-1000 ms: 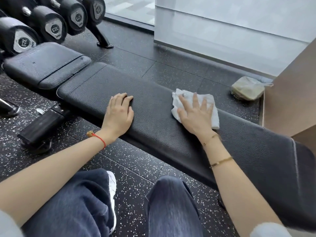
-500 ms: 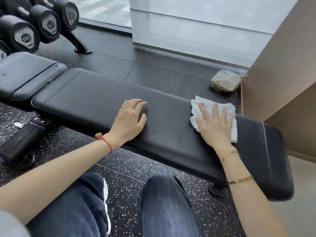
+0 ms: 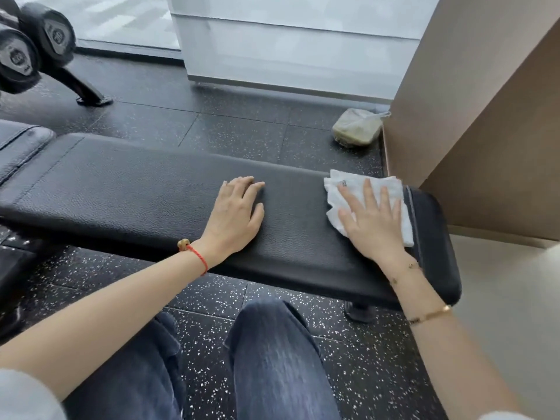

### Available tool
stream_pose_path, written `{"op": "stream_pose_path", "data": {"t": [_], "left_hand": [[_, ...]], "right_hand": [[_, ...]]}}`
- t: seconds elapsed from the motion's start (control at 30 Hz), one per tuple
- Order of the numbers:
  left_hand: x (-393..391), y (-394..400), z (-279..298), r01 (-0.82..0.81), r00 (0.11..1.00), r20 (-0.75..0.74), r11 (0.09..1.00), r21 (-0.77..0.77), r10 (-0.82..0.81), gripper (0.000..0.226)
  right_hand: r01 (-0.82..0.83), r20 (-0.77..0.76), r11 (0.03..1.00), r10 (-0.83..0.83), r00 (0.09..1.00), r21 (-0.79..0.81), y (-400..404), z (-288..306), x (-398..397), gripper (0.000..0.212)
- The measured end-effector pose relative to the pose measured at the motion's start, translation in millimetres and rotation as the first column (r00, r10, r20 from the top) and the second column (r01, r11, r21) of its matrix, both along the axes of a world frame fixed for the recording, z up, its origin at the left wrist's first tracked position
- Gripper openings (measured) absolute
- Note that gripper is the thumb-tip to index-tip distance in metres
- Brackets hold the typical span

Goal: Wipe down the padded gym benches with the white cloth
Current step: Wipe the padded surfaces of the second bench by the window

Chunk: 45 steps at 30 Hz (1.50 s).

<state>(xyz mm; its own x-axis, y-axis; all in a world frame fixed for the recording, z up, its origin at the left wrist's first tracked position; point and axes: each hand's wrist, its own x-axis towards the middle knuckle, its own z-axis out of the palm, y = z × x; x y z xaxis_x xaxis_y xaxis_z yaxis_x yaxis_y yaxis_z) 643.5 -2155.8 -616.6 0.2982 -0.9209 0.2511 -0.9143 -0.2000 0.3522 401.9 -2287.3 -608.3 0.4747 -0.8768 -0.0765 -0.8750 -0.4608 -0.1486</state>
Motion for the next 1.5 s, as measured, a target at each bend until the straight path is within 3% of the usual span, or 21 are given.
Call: {"op": "stream_pose_path", "data": {"t": [0.13, 0.27, 0.37, 0.6, 0.9, 1.17, 1.37, 1.5], "left_hand": [[-7.5, -2.6, -3.7, -0.014, 1.000, 0.005, 1.000, 0.010, 0.014, 0.044], [-6.7, -3.4, -4.3, -0.017, 1.000, 0.016, 1.000, 0.008, 0.017, 0.043], [-7.7, -3.5, -4.1, -0.021, 1.000, 0.023, 1.000, 0.001, 0.021, 0.042], [-8.6, -2.7, -2.7, -0.023, 0.999, 0.038, 1.000, -0.018, 0.023, 0.043], [-10.3, -3.3, -6.4, -0.023, 0.998, 0.050, 0.999, -0.030, 0.025, 0.045], [-13.5, -3.4, -7.1, -0.032, 0.997, 0.066, 0.999, -0.011, 0.033, 0.043], [-12.7, -3.1, -11.4, -0.036, 0.997, 0.075, 0.999, -0.001, 0.036, 0.045], [-12.0, -1.8, -12.6, -0.039, 0.996, 0.077, 0.999, 0.008, 0.039, 0.047]], "right_hand": [[0.096, -0.015, 0.994, -0.095, 0.995, 0.047, -20.3, 7.1, 11.3, 0.053], [-0.019, 0.039, 0.998, 0.022, 0.999, -0.059, 31.4, -5.7, -22.2, 0.055], [-0.073, 0.005, 0.996, 0.073, 0.997, -0.050, 38.8, -6.7, -45.6, 0.054], [0.136, -0.027, 0.988, -0.135, 0.991, 0.066, -45.2, 9.5, -26.6, 0.052], [0.045, 0.013, 0.998, -0.045, 0.999, -0.049, 48.9, -7.8, -98.3, 0.052], [0.148, 0.009, 0.986, -0.149, 0.989, 0.079, -42.5, 7.9, -60.3, 0.053], [-0.062, 0.063, 0.995, 0.067, 0.996, -0.073, 41.6, -6.8, -76.4, 0.053], [-0.113, 0.057, 0.992, 0.116, 0.992, -0.051, 50.7, -11.8, -95.7, 0.051]]}}
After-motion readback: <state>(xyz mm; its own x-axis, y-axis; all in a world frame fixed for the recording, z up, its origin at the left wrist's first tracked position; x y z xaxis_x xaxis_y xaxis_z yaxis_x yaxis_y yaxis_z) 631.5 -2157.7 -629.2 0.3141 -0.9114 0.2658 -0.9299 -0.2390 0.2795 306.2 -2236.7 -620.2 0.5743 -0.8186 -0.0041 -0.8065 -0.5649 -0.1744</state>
